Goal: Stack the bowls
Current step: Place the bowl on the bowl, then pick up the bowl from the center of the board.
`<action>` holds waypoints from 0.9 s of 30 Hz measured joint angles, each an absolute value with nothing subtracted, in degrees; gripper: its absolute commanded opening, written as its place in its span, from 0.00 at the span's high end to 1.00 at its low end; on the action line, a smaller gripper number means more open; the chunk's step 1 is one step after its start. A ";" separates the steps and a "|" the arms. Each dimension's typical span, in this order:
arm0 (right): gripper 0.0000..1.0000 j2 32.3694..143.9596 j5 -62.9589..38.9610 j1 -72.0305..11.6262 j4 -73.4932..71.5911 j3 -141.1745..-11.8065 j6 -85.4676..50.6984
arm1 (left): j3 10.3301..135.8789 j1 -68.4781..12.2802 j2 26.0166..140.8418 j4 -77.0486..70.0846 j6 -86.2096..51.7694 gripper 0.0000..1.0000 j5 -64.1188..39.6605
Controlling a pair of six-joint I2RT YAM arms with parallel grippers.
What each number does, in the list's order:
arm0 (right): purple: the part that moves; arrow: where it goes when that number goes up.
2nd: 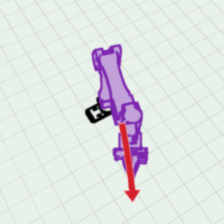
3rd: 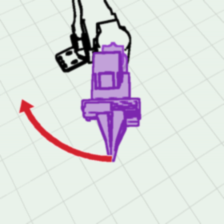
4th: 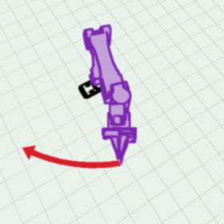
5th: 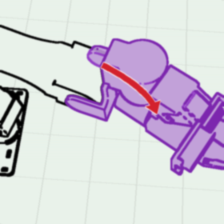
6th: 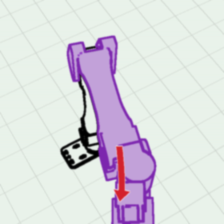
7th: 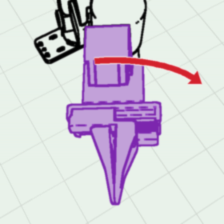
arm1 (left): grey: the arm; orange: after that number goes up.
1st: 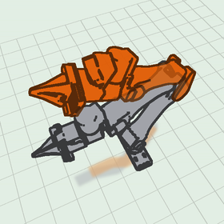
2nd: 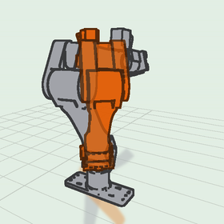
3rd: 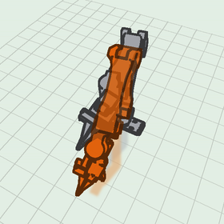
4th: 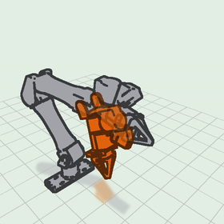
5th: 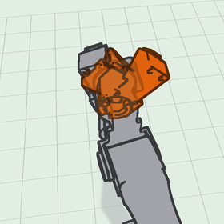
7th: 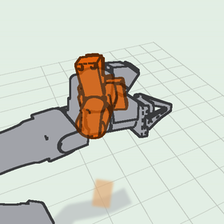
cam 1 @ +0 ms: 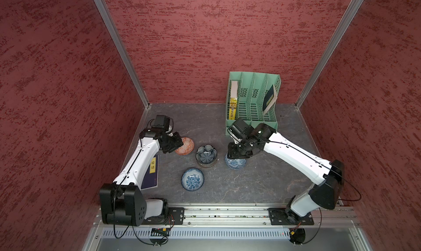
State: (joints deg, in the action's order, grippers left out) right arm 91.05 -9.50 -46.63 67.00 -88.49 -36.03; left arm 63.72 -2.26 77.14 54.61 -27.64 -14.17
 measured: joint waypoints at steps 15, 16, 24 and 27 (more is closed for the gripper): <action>0.52 91.05 -9.82 -46.59 66.17 -88.14 -35.55 | 65.21 -0.30 86.32 55.88 -29.95 0.69 -4.73; 0.52 91.02 -9.85 -46.59 66.08 -88.01 -35.53 | 65.21 -0.27 86.50 55.88 -29.98 0.69 -4.29; 0.52 91.02 -9.93 -46.50 65.71 -87.13 -35.53 | 65.21 -0.27 89.36 55.00 -30.09 0.71 -3.95; 0.52 91.00 -10.04 -46.48 65.43 -86.91 -35.53 | 65.21 -0.27 90.39 54.33 -30.17 0.71 -3.97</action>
